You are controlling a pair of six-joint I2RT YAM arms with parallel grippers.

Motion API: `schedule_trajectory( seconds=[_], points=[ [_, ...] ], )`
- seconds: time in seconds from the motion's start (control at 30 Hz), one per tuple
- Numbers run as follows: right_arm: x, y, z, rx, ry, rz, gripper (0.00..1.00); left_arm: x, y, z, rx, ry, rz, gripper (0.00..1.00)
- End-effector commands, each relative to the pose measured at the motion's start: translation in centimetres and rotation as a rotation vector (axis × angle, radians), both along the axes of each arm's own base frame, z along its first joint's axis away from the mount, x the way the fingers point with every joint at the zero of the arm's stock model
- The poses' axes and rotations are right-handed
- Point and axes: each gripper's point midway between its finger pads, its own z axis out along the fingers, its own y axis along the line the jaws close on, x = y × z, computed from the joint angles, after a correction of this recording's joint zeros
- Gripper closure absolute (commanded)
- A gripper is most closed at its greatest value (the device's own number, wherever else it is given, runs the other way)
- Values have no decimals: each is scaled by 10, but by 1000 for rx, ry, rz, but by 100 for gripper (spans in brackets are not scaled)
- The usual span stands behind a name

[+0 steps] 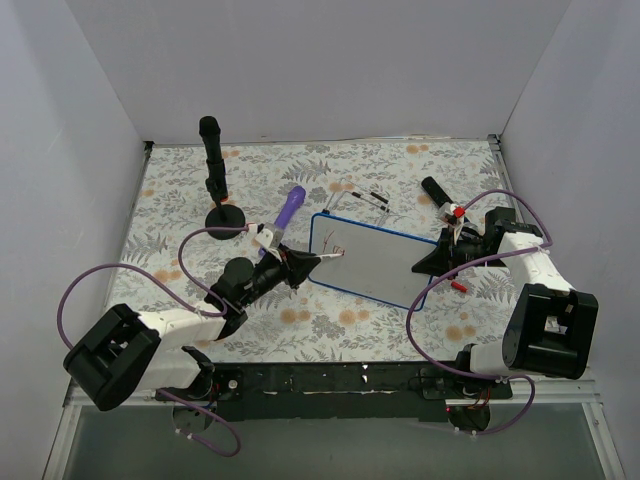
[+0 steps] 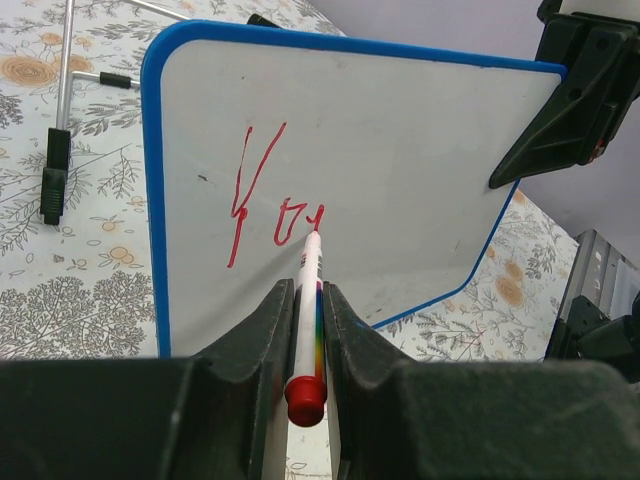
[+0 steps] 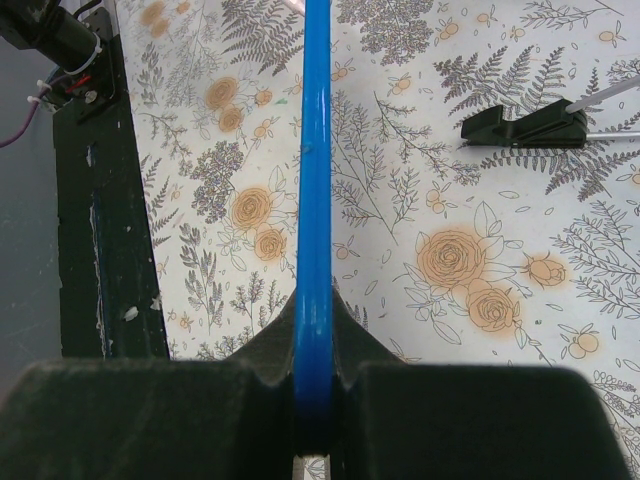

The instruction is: Write a sentence on the whiteboard

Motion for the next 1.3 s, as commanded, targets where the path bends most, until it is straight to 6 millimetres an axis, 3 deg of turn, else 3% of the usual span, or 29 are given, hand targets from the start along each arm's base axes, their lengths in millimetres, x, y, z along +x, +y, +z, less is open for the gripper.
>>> schedule_trajectory(
  seconds=[0.0, 0.17, 0.83, 0.97, 1.27],
  points=[
    [-4, 1, 1, -8, -20, 12, 99, 2, 7, -18, 52, 21, 31, 100],
    [-3, 1, 1, -9, -19, 12, 99, 1, 3, -15, 40, 15, 13, 100],
    [-4, 1, 1, -9, -19, 13, 99, 13, -13, 33, -23, -75, -14, 100],
    [-4, 1, 1, -9, -19, 14, 99, 13, -14, 31, -18, -69, -19, 100],
    [-4, 1, 1, -9, -19, 13, 99, 6, -9, -1, 30, -2, -25, 100]
  ],
)
